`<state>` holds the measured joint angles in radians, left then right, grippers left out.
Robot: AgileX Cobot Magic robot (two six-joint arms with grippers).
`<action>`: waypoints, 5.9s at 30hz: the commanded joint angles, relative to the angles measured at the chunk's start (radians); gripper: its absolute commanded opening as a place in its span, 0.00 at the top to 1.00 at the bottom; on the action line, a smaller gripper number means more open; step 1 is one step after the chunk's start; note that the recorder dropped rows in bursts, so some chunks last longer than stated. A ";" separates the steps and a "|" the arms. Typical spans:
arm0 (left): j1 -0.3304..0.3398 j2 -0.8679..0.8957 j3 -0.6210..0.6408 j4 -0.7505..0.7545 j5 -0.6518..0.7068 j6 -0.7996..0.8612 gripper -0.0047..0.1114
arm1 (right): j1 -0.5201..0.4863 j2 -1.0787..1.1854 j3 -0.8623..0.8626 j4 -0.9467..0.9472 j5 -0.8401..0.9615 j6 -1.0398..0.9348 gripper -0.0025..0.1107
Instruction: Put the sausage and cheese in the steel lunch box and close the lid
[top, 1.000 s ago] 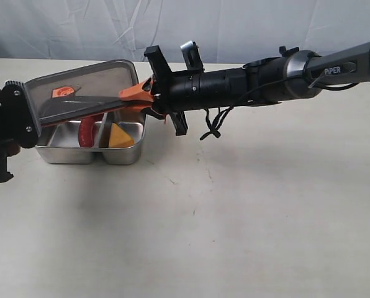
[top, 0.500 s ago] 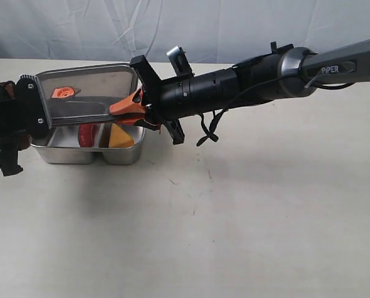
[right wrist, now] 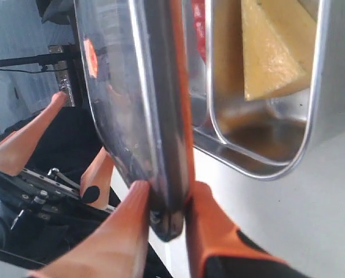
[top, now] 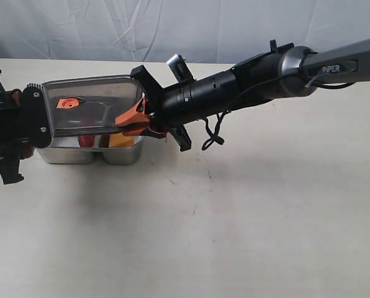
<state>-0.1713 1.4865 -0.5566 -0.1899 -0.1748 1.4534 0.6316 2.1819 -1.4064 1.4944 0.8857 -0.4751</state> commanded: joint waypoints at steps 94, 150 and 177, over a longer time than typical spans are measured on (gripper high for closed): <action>0.138 -0.130 -0.051 0.094 0.591 -1.581 0.96 | 0.008 -0.003 0.006 -0.086 -0.123 0.139 0.99; 0.138 0.096 -0.331 0.101 0.654 -1.342 0.96 | 0.008 -0.003 0.006 -0.144 -0.036 0.238 0.98; 0.142 0.040 -0.400 0.148 0.760 -1.344 0.96 | -0.111 -0.044 0.006 -0.270 0.049 0.266 0.80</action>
<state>-0.0352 1.5699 -0.9524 -0.0474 0.5831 0.1114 0.5581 2.1722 -1.4046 1.2549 0.9374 -0.2135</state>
